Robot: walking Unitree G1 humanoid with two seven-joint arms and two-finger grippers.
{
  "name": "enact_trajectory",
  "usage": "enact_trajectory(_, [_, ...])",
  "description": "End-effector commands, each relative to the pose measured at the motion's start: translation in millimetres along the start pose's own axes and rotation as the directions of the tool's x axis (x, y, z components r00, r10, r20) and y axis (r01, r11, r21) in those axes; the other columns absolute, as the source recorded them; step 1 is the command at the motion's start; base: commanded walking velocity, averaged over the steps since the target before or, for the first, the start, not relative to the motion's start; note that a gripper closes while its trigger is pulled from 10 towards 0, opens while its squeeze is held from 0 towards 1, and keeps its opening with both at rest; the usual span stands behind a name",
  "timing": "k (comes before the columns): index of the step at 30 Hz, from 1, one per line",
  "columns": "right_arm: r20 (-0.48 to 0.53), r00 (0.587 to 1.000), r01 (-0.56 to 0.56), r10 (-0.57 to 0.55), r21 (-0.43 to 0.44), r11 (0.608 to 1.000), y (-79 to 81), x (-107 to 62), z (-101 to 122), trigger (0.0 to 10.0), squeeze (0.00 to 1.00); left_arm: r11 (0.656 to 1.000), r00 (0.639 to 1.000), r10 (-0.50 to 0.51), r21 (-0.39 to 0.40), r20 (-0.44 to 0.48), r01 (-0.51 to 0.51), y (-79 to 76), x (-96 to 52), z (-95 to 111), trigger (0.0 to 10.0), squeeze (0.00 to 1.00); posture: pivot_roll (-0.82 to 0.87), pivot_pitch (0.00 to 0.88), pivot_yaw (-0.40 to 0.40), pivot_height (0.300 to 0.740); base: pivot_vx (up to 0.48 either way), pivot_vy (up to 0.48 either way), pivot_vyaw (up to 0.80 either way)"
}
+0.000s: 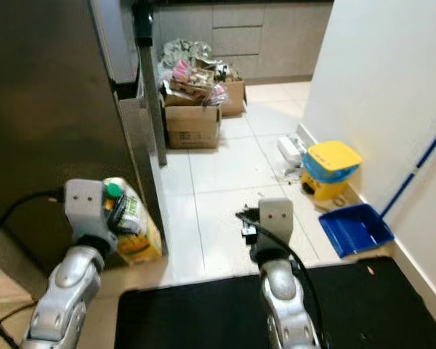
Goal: Restocking fridge
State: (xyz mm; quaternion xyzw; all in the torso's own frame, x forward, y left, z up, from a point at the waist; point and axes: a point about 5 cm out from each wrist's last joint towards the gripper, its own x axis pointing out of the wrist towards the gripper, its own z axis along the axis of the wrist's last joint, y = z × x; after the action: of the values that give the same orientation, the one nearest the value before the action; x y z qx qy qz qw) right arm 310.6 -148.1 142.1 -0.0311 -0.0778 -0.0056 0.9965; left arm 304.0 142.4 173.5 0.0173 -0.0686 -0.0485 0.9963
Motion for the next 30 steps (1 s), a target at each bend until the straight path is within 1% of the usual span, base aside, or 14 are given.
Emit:
enact_trajectory(1, [-0.011,1.000,-0.003,0.003,0.010,1.000,3.4,-3.1,-3.7,10.0,0.00,1.000,1.000,0.018,0.002,0.010,-0.018,4.4,-1.2,0.1,10.0,0.00,-0.13,0.123,0.026,0.740,0.431,0.000,0.00])
enact_trajectory(11, [-0.009,1.000,-0.006,0.006,0.009,1.000,3.6,-2.6,-3.6,10.0,0.00,1.000,1.000,0.018,0.005,0.008,-0.018,4.3,-1.3,-0.9,10.0,0.00,-0.13,0.118,0.026,0.740,0.432,0.000,0.00])
enact_trajectory(18, [-0.011,0.999,-0.046,0.046,0.016,0.999,7.8,-2.1,-3.8,10.0,0.00,0.998,0.998,0.060,0.030,-0.016,-0.059,12.4,-6.3,-8.3,10.0,0.00,-0.12,0.114,0.026,0.740,0.433,0.000,0.00])
enact_trajectory(19, [-0.014,0.997,-0.077,0.077,0.025,0.997,12.1,-4.1,-4.8,10.0,0.00,0.995,0.995,0.091,0.049,-0.039,-0.089,19.7,-12.7,-15.3,10.0,0.00,-0.12,0.113,0.027,0.740,0.424,0.000,0.00])
enact_trajectory(20, [-0.014,0.997,-0.077,0.077,0.025,0.997,12.1,-4.1,-4.8,10.0,0.00,0.995,0.995,0.091,0.049,-0.039,-0.089,19.7,-12.7,-15.3,10.0,0.00,-0.12,0.113,0.027,0.740,0.424,0.000,0.00])
enact_trajectory(23, [-0.017,0.995,-0.098,0.099,0.031,0.995,15.6,-5.8,-5.7,10.0,0.00,0.992,0.991,0.116,0.063,-0.062,-0.112,26.0,-19.8,-21.8,10.0,0.00,-0.12,0.112,0.030,0.740,0.426,0.000,0.00])
enact_trajectory(26, [-0.011,0.992,-0.128,0.128,0.042,0.991,19.6,-6.4,-4.9,10.0,0.00,0.988,0.986,0.136,0.089,-0.092,-0.128,31.5,-29.4,-29.8,10.0,0.00,-0.12,0.113,0.033,0.740,0.428,0.000,0.00])
enact_trajectory(27, [-0.011,0.992,-0.128,0.128,0.042,0.991,19.6,-6.4,-4.9,10.0,0.00,0.988,0.986,0.136,0.089,-0.092,-0.128,31.5,-29.4,-29.8,10.0,0.00,-0.12,0.113,0.033,0.740,0.428,0.000,0.00])
enact_trajectory(30, [0.010,0.977,-0.215,0.215,0.059,0.975,30.5,-9.0,-1.4,10.0,0.00,0.980,0.977,0.172,0.125,-0.123,-0.157,39.3,-42.1,-38.6,10.0,0.00,-0.12,0.115,0.035,0.740,0.426,0.000,0.00])
